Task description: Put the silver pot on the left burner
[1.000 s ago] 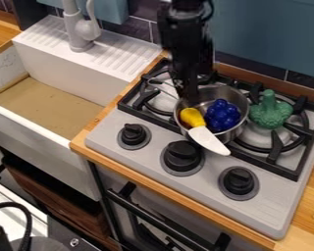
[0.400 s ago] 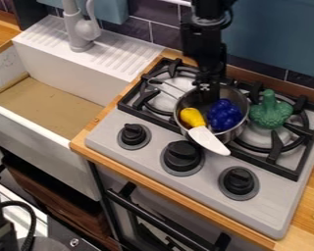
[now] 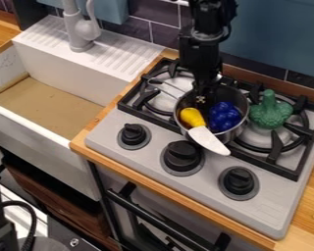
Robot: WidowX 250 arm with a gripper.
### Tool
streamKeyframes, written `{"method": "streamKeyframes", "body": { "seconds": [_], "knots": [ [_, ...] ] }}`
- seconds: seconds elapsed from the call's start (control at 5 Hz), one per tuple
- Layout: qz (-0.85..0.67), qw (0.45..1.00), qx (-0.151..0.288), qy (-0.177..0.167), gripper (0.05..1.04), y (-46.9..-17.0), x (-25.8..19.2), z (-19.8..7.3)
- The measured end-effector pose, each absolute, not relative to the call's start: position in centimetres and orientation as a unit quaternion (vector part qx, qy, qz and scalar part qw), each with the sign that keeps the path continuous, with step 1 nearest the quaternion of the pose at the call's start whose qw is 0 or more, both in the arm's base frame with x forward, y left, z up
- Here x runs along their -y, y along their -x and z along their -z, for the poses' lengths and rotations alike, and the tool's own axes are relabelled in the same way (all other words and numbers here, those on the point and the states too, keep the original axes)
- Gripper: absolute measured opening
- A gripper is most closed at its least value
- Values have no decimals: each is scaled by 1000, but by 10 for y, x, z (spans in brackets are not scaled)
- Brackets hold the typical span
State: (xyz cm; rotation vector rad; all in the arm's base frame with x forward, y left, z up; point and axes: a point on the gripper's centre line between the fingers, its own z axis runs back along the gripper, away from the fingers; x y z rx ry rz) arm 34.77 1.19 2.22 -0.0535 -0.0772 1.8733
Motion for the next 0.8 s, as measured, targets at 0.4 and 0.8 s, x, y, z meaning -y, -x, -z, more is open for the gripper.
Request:
{"method": "streamKeyframes", "body": {
  "seconds": [0.4, 0.8],
  "knots": [
    [-803, 595, 14, 13, 152, -345, -17, -27],
    [-783, 621, -7, -41, 66, -345, -36, -43]
  ]
}}
